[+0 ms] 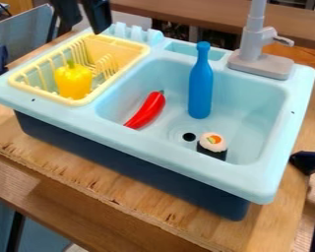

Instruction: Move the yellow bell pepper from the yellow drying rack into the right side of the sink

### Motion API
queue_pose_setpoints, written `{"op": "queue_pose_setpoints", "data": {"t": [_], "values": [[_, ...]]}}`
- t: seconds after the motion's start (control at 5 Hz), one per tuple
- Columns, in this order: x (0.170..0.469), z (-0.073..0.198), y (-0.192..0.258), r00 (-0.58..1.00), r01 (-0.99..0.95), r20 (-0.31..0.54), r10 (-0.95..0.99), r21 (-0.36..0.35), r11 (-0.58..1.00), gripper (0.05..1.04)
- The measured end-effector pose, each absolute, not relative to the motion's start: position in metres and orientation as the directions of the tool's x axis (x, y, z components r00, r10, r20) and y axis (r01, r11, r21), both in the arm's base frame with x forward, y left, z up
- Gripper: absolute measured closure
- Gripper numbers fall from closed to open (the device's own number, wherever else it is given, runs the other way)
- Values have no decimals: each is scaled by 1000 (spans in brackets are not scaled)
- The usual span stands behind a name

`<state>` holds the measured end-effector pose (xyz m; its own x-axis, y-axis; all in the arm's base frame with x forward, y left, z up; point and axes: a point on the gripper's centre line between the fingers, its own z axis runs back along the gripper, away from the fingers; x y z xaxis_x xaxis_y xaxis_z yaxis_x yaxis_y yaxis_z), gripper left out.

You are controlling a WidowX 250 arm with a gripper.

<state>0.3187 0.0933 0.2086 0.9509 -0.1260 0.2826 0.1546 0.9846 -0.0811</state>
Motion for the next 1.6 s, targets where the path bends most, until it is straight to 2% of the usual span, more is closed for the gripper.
{"op": "queue_pose_setpoints", "data": {"t": [0.8, 1.0, 1.2, 1.6], "values": [[309, 196, 124, 981, 91, 170, -95, 33, 995, 84], [315, 193, 131, 989, 73, 129, -77, 35, 997, 84], [322, 177, 135, 995, 74, 66, -75, 10, 997, 84], [315, 162, 141, 998, 65, -20, -65, -4, 998, 84]]}}
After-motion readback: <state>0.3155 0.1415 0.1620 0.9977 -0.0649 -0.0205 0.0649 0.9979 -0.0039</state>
